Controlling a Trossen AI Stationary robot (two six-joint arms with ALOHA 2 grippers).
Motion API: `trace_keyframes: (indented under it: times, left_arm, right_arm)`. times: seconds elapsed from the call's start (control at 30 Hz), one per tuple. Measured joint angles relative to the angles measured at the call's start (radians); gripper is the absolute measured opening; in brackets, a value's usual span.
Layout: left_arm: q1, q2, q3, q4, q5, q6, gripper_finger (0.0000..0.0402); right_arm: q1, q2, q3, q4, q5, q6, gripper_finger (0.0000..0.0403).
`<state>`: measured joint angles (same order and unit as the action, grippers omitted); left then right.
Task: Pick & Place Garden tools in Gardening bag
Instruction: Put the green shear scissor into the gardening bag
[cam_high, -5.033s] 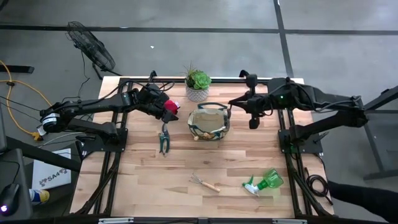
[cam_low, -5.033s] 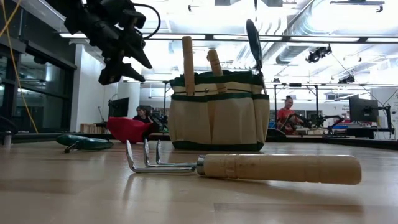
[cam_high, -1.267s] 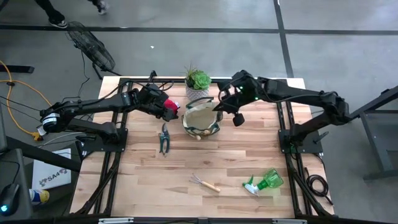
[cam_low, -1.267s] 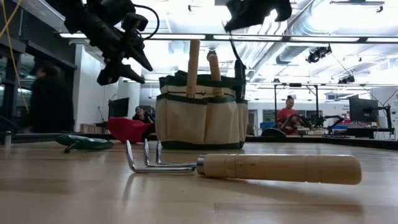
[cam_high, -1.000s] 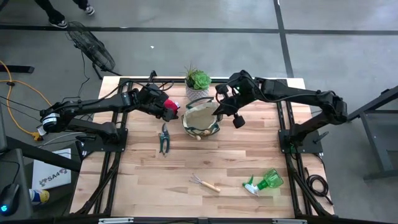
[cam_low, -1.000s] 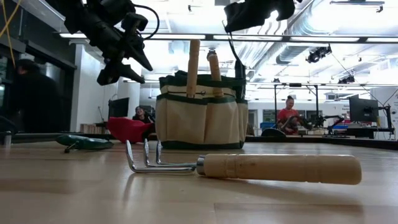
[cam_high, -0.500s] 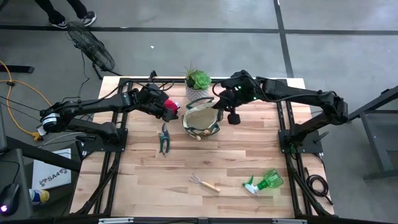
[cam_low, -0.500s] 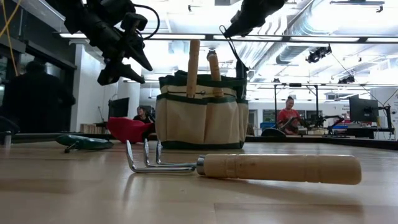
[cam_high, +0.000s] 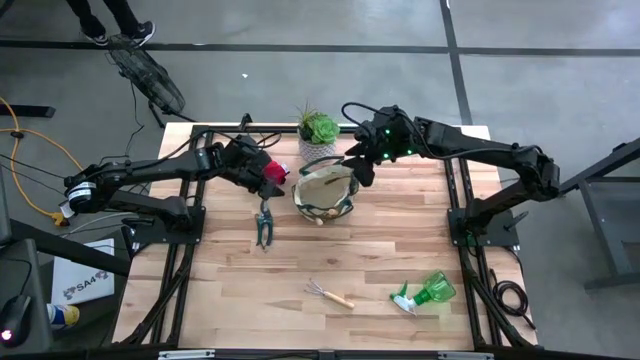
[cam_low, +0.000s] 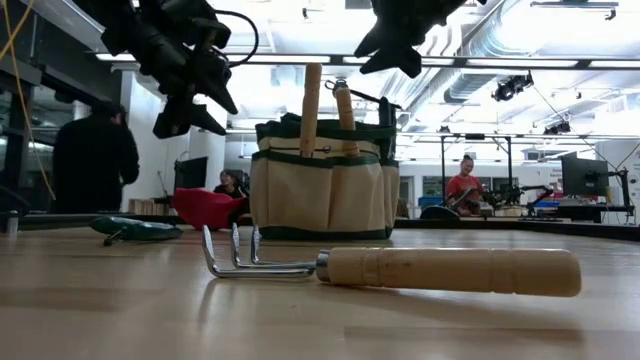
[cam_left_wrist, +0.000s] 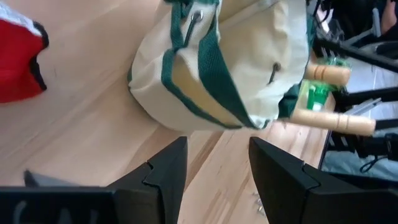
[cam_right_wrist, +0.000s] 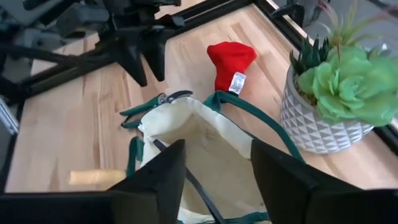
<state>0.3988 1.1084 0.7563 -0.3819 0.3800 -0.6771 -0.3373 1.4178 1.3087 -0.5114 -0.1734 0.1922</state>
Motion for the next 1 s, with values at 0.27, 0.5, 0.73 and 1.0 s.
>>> trace_keyframes:
  times: [0.27, 0.5, 0.73, 1.0]
  left_arm:
    - [0.0, -0.017, 0.0, -0.131, 0.102, 0.107, 0.0168]
    - [-0.026, -0.056, 0.0, -0.375, 0.055, 0.202, 0.0168]
    - [-0.115, -0.047, 0.0, -0.509, -0.192, 0.06, 0.0168]
    - [-0.159, 0.017, 0.0, -0.528, -0.277, -0.19, 0.0168]
  right_arm:
    - [0.001, -0.051, -0.001, -0.026, -0.01, 0.093, 0.0191]
    - [0.003, -0.145, -0.001, -0.136, -0.009, 0.185, 0.0188]
    - [0.037, -0.196, -0.001, -0.242, -0.008, 0.318, 0.0188]
    - [0.119, -0.196, -0.001, -0.277, 0.073, 0.409, 0.0188]
